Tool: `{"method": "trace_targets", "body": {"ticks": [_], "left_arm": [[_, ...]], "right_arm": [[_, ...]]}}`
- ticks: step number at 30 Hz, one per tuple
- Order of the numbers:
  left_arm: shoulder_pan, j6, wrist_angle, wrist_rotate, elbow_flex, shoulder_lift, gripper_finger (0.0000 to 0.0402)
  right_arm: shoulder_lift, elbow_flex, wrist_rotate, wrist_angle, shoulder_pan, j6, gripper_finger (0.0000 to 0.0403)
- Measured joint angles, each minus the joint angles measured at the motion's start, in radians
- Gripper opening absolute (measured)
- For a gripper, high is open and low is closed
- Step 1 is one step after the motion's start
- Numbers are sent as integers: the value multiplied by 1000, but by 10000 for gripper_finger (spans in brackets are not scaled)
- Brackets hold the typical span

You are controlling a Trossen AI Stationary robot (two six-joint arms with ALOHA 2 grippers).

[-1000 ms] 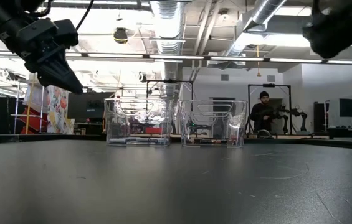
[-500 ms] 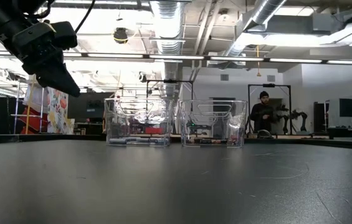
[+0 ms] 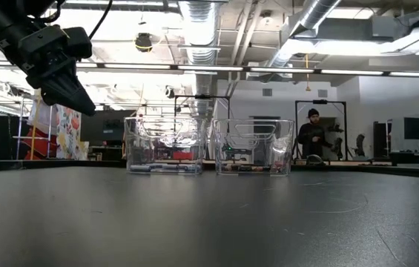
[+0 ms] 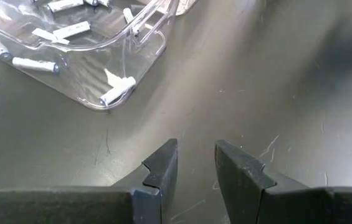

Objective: Sort batteries
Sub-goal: Put the white battery into the left transparent bin

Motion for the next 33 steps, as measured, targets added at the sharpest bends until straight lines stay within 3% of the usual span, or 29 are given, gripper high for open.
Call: {"method": "trace_targets", "body": {"ticks": [3, 33], "left_arm": [[0, -12, 0, 0, 0, 0, 100], [0, -31, -3, 0, 0, 0, 100]], "right_arm": [[0, -28, 9, 66, -3, 8, 113], [0, -29, 94, 38, -2, -2, 113]]}}
